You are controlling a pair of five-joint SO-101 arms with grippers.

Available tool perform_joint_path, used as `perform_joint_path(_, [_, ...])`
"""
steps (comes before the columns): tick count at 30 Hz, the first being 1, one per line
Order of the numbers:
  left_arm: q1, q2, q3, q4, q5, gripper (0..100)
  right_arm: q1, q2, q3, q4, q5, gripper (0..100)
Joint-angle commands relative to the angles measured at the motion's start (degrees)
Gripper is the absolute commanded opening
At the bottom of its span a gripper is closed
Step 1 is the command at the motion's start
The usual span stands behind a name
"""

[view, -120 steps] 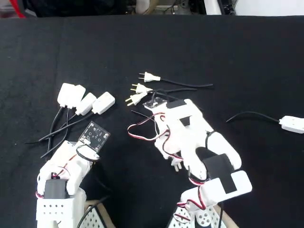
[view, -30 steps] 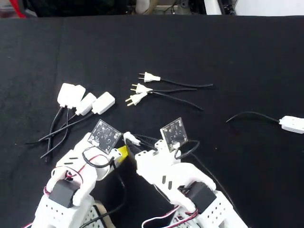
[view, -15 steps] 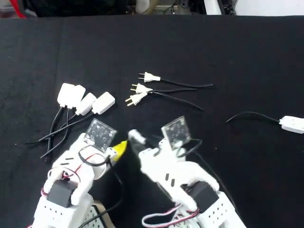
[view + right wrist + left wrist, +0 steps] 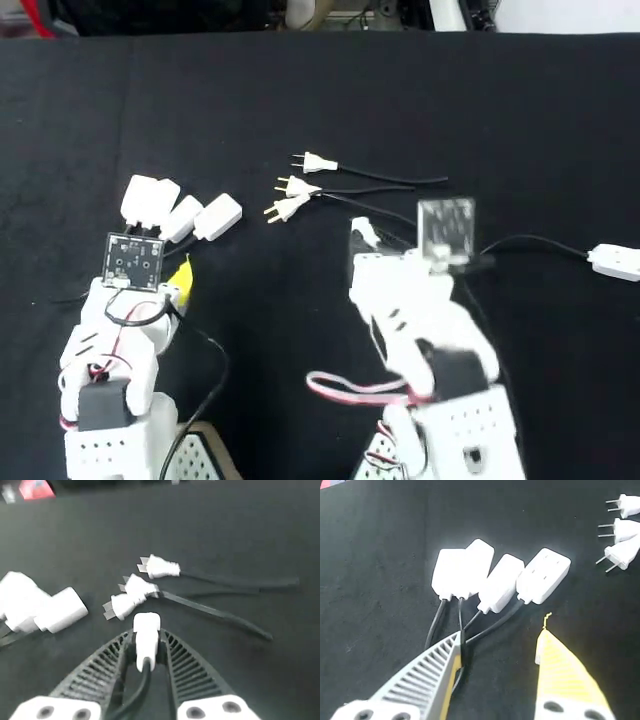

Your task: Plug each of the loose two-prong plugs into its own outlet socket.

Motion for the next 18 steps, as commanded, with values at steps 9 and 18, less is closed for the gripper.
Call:
perform_joint_path(9, [7.7, 52.0, -36.7, -1.8, -9.1, 24, 1.7, 25.5, -11.9, 0.2, 7.6, 1.1])
perform_joint_path(18, [10.0, 91.9, -63.0, -2.3, -24.8, 24, 1.5, 26.0, -10.5, -1.8, 7.7, 1.1])
